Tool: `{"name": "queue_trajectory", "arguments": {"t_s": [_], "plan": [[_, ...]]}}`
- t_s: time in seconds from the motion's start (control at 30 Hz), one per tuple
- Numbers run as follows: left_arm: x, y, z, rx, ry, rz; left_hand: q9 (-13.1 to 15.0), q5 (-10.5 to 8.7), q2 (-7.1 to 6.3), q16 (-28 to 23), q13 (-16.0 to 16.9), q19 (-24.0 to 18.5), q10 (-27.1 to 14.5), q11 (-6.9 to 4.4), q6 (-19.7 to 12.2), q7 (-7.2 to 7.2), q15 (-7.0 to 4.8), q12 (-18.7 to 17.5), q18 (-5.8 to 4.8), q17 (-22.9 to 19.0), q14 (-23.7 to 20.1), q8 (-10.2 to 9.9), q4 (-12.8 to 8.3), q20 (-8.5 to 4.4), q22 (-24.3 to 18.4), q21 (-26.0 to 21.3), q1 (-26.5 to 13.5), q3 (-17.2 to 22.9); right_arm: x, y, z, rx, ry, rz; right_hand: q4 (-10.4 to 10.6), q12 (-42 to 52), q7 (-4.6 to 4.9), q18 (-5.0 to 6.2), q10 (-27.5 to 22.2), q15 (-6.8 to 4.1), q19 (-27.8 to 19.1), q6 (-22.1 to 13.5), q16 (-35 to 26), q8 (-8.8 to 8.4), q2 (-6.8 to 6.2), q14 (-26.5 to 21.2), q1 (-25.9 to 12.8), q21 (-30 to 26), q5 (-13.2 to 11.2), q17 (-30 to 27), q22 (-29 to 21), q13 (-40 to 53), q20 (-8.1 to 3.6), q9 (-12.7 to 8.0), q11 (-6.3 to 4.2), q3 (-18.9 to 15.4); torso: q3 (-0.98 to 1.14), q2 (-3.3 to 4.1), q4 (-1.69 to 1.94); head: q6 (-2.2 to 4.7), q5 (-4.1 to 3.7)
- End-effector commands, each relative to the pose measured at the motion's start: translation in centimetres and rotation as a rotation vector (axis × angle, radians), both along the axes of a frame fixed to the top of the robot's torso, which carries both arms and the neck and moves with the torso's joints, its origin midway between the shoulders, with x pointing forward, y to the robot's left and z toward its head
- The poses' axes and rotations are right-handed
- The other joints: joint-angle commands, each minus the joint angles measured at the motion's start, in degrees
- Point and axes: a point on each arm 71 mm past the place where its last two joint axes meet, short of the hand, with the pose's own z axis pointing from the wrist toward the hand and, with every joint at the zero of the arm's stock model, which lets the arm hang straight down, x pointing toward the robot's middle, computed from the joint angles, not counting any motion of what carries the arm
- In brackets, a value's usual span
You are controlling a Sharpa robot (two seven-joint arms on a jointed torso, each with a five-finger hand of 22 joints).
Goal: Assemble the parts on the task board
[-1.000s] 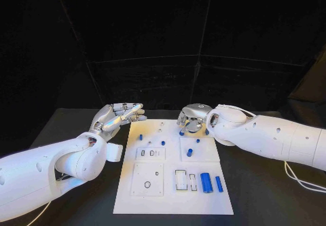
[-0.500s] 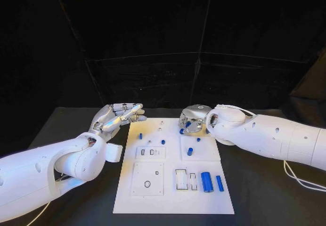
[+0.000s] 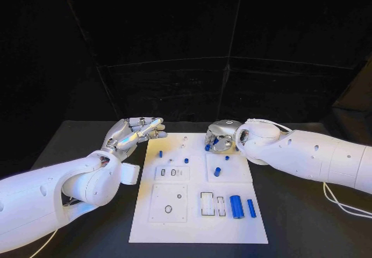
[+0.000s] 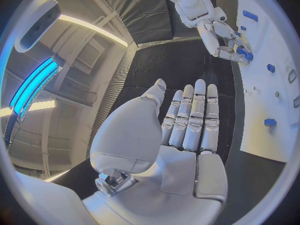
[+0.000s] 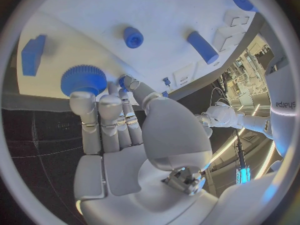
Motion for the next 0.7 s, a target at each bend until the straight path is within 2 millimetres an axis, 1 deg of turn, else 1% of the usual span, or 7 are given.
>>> {"name": "queue_trajectory", "arguments": {"t_s": [0.03, 0.07, 0.13, 0.23, 0.53, 0.6, 0.7], "plan": [[-0.06, -0.14, 0.16, -0.005, -0.009, -0.016, -0.1, 0.32, -0.15, -0.2, -0.1, 0.3, -0.2, 0.36, -0.1, 0.27, 0.34, -0.4, 0.37, 0.1, -0.2, -0.3, -0.4, -0.11, -0.1, -0.1, 0.1, 0.0, -0.01, 0.11, -0.02, -0.005, 0.018, 0.006, 0.2, 0.3, -0.10, -0.58, 0.7, 0.05, 0.3, 0.6, 0.7, 0.23, 0.61, 1.3, 0.0, 0.6, -0.1, 0.5, 0.7, -0.1, -0.06, 0.1, -0.11, 0.8, 0.05, 0.25, 0.11, -0.08, -0.06], [-0.07, -0.13, 0.16, -0.005, -0.009, -0.017, -0.1, 0.32, -0.15, -0.2, -0.1, 0.3, -0.2, 0.36, -0.1, 0.27, 0.34, -0.4, 0.37, 0.1, -0.2, -0.3, -0.4, -0.11, -0.1, -0.1, 0.1, 0.0, 0.00, 0.09, -0.03, -0.006, 0.020, 0.006, 0.2, 0.3, -0.14, -0.58, 0.8, 0.04, 0.2, 0.7, 1.0, 0.20, 0.63, 1.2, -0.1, 0.8, -0.1, 0.7, 0.9, -0.1, -0.08, 0.1, -0.14, 1.1, 0.02, 0.24, 0.14, -0.15, -0.07], [-0.09, -0.14, 0.17, -0.005, -0.008, -0.018, -0.1, 0.32, -0.15, -0.2, -0.1, 0.3, -0.2, 0.36, -0.1, 0.27, 0.34, -0.4, 0.37, 0.1, -0.2, -0.3, -0.4, -0.11, -0.1, -0.1, 0.1, 0.0, 0.01, 0.09, -0.06, -0.007, 0.023, 0.005, 0.3, 0.2, -0.15, -0.61, 0.8, 0.02, 0.3, 0.8, 1.2, 0.19, 0.66, 1.1, -0.1, 0.9, 0.0, 0.8, 1.0, -0.1, -0.09, 0.0, -0.16, 1.4, 0.02, 0.37, 0.16, -0.06, -0.03], [-0.08, -0.12, 0.17, -0.006, -0.008, -0.019, -0.1, 0.32, -0.15, -0.2, -0.1, 0.3, -0.2, 0.36, -0.1, 0.27, 0.34, -0.4, 0.37, 0.1, -0.2, -0.3, -0.4, -0.11, -0.1, -0.1, 0.1, 0.0, 0.05, 0.14, -0.09, -0.006, 0.027, 0.006, 0.4, 0.2, -0.16, -0.64, 1.0, 0.01, 0.2, 1.0, 1.6, 0.16, 0.64, 1.0, -0.2, 1.2, -0.1, 1.1, 1.4, -0.1, -0.11, 0.0, -0.19, 1.7, 0.08, 0.48, 0.16, -0.11, 0.04], [-0.04, -0.02, 0.15, -0.005, -0.007, -0.018, -0.1, 0.32, -0.14, -0.3, -0.1, 0.3, -0.2, 0.38, -0.1, 0.28, 0.36, -0.4, 0.37, 0.1, -0.3, -0.4, -0.4, -0.10, -0.1, -0.1, 0.1, 0.0, 0.04, 0.27, 0.09, 0.020, 0.013, 0.008, 0.9, 0.0, -0.07, -0.74, 1.2, 0.05, 0.3, 1.2, 2.6, 0.02, 0.34, 0.9, -0.8, 1.8, -0.4, 1.9, 2.1, -0.1, -0.10, 0.0, -0.16, 2.4, 0.09, 0.59, 0.11, -0.15, 0.20], [-0.03, -0.01, 0.15, -0.005, -0.007, -0.018, -0.1, 0.32, -0.14, -0.3, -0.1, 0.3, -0.2, 0.38, -0.1, 0.28, 0.36, -0.4, 0.37, 0.1, -0.3, -0.4, -0.4, -0.10, -0.1, -0.1, 0.1, 0.0, 0.01, 0.26, 0.23, 0.036, 0.002, 0.006, 1.3, 0.1, -0.15, -0.85, 1.5, 0.03, 0.5, 1.5, 3.1, 0.10, 0.31, 0.9, -1.1, 2.3, -0.1, 2.4, 2.8, -0.1, -0.09, 0.0, -0.23, 2.6, 0.09, 0.64, 0.11, -0.14, 0.25], [-0.02, 0.03, 0.13, -0.004, -0.006, -0.018, -0.1, 0.32, -0.14, -0.3, -0.1, 0.4, -0.3, 0.39, -0.1, 0.29, 0.37, -0.5, 0.37, 0.1, -0.3, -0.4, -0.4, -0.10, -0.1, -0.1, 0.1, 0.0, -0.04, 0.21, 0.42, 0.063, -0.011, 0.002, 1.9, 0.2, -0.35, -1.02, 2.2, -0.11, 1.0, 2.3, 4.1, 0.29, 0.23, 1.0, -1.5, 3.1, 1.0, 3.4, 4.0, 0.0, -0.15, 0.1, -0.40, 3.0, 0.10, 0.66, 0.09, -0.01, 0.22]]}}
